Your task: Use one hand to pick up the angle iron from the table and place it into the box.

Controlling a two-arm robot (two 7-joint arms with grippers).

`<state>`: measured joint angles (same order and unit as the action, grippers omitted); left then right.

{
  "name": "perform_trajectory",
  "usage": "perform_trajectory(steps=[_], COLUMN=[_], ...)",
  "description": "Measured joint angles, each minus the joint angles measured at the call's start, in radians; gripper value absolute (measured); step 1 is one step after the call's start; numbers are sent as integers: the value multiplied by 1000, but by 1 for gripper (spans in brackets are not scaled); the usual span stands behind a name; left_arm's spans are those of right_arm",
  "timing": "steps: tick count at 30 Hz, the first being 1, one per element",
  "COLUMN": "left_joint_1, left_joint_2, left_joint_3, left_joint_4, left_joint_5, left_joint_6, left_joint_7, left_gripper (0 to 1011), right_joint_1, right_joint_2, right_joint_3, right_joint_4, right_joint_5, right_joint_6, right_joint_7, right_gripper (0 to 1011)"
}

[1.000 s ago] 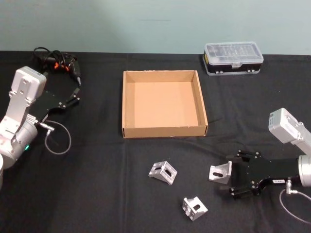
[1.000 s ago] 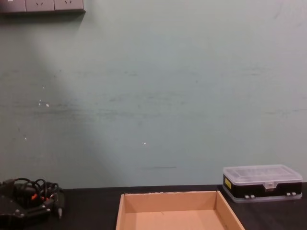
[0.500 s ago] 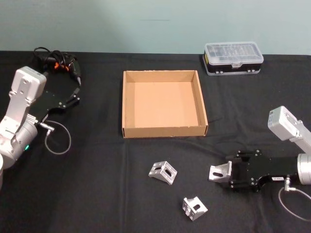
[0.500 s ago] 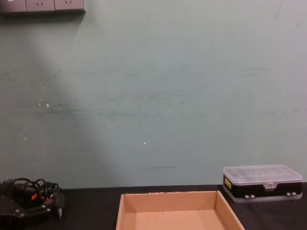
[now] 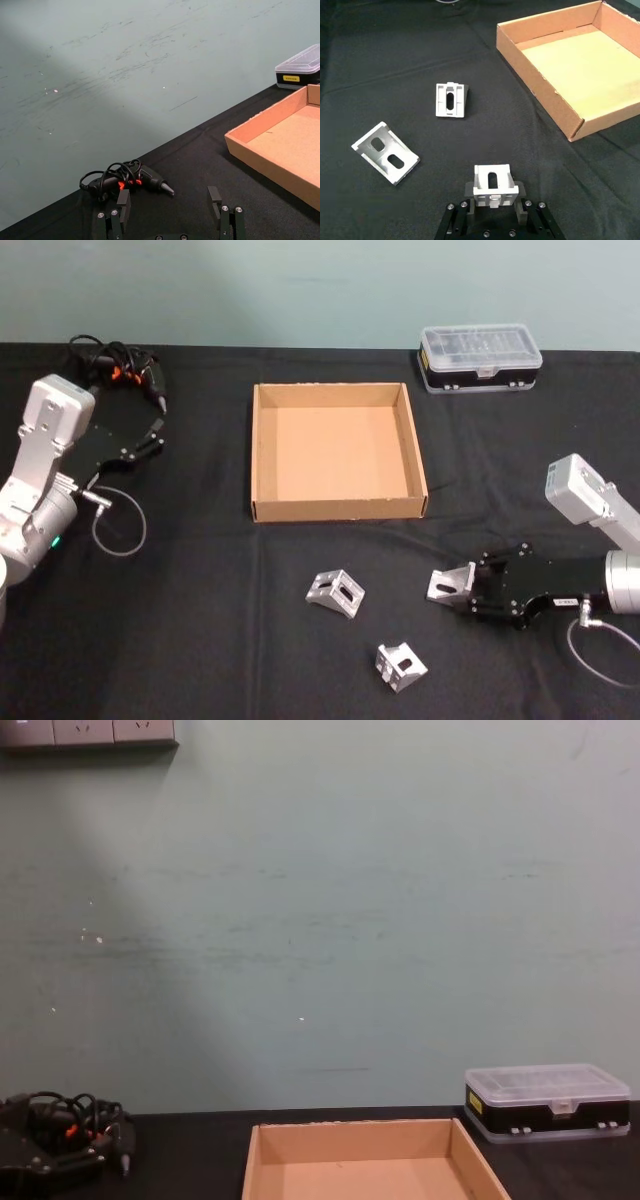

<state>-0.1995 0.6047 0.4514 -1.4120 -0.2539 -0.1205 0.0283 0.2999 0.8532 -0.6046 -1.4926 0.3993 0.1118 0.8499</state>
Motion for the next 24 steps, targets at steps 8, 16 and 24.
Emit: perform_trajectory(steps=[8,16,24], left_joint_1=[0,0,0], left_joint_2=[0,0,0], left_joint_3=[0,0,0], left_joint_4=[0,0,0], left_joint_5=[0,0,0], left_joint_6=[0,0,0], left_joint_7=[0,0,0], left_gripper=[1000,1000,1000], right_joint_1=[4,6,38], right_joint_2=[2,19,-22], right_joint_3=[1,55,97], right_joint_4=[-4,-55,-73], right_joint_5=[4,69,95], right_joint_6=[-4,-18,-20], right_joint_7=[6,1,-75], right_gripper=[450,450,451])
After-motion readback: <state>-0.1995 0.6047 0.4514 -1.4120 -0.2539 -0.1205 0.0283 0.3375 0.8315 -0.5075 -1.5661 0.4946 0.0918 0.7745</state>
